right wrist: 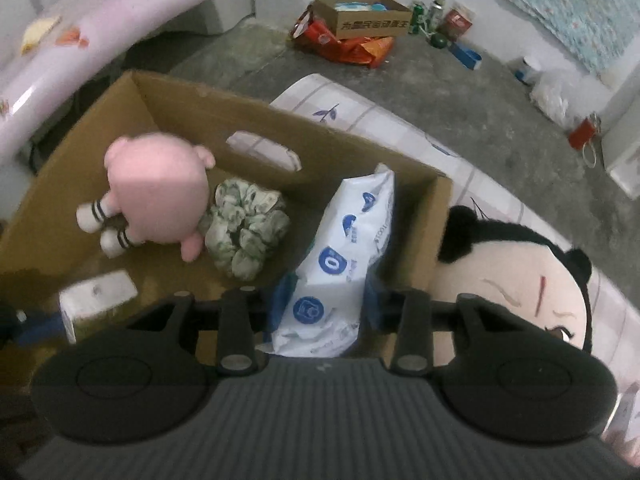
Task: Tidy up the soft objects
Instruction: 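Open the right tool to drop the wipe packet while the left tool releases the carton into the box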
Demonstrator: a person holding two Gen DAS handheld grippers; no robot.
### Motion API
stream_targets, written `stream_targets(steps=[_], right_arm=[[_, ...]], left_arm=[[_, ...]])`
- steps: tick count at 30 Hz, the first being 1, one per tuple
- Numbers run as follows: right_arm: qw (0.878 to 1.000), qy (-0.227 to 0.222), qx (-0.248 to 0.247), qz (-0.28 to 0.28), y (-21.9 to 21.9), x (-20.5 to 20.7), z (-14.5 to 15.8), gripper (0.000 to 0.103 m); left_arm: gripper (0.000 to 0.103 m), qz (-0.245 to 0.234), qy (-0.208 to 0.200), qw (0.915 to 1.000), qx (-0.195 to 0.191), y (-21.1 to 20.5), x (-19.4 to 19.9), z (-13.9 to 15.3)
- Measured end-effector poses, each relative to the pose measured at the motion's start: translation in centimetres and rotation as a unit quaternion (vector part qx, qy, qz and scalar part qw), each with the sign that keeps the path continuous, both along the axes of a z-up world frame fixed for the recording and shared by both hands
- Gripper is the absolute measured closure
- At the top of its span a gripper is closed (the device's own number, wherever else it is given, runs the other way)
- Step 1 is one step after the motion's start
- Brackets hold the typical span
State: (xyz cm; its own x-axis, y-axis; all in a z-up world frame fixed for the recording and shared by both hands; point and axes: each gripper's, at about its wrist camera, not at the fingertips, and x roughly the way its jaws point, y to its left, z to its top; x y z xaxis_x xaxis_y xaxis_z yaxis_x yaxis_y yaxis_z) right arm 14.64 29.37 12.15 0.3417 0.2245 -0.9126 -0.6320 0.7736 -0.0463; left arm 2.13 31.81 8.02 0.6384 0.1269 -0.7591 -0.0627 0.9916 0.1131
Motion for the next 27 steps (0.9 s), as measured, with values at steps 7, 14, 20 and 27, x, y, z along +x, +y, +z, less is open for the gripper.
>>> stream_targets(steps=[7,14,20,27], right_arm=[[0.999,-0.031,0.022,0.017,-0.3,-0.2,2.4,0.036],[0.999,-0.009,0.024,0.024,-1.1,0.8,2.3,0.090],[0.998,0.013,0.067,0.016,0.5,1.8,-1.6,0.090],[0.996,0.017,0.081,0.033,3.9,1.5,-4.0,0.090]], left_arm=[[0.078,0.006,-0.001,1.0000,-0.006,0.0,-0.5,0.2],[0.078,0.003,-0.006,0.9999,-0.009,-0.2,-0.3,0.4],[0.078,0.004,0.006,0.9998,-0.016,-0.1,-0.6,-0.3],[0.078,0.013,0.010,0.9997,-0.015,0.6,-1.4,-0.3]])
